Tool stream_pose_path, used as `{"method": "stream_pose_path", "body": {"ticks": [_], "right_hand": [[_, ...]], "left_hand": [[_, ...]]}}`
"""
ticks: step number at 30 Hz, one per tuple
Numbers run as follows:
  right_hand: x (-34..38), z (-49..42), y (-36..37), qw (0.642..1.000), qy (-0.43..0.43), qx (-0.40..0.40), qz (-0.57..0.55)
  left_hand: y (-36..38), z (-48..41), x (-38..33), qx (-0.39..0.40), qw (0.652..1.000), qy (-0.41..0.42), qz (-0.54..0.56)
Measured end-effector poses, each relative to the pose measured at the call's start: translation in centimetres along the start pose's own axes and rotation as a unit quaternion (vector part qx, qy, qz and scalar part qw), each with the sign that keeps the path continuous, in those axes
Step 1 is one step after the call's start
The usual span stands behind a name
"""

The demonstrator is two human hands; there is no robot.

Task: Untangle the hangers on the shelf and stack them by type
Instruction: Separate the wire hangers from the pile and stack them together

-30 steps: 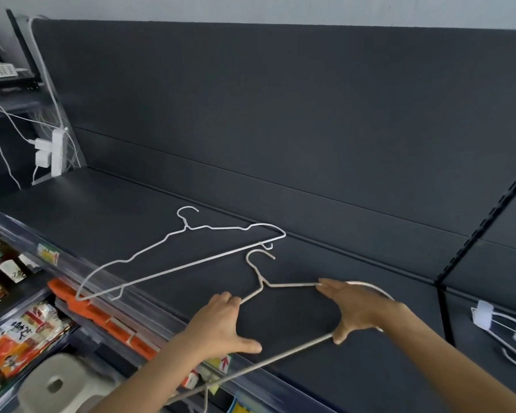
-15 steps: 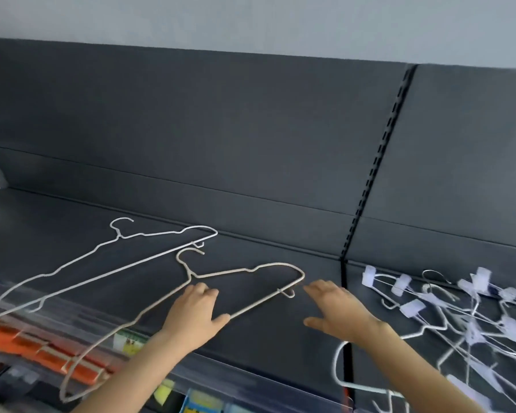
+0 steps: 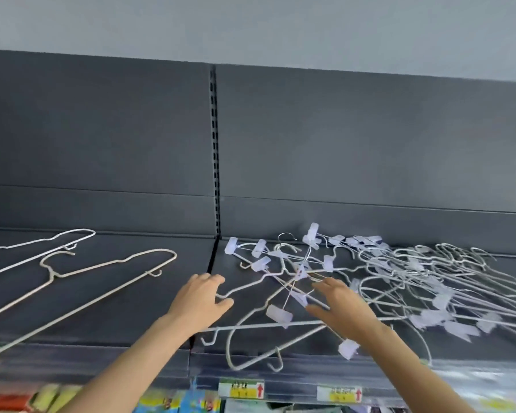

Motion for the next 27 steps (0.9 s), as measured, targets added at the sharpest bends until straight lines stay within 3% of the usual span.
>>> {"method": "stream_pose_path", "body": {"ticks": [27], "right_hand": [[-21.3, 4.7, -5.4, 0.980, 0.179, -0.087, -0.021]], "left_hand": [[8.9, -12.1, -23.5, 0.044, 0.976, 0.204, 0.062]]}}
Point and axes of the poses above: each hand's wrist, its own z-axis away from the middle knuckle, its own y-axis out of the palm, x = y × z, the point moved 6 cm from there along -z, towards the middle knuckle, and after that the axes turned 5 degrees about -x, right-handed, at the moved point
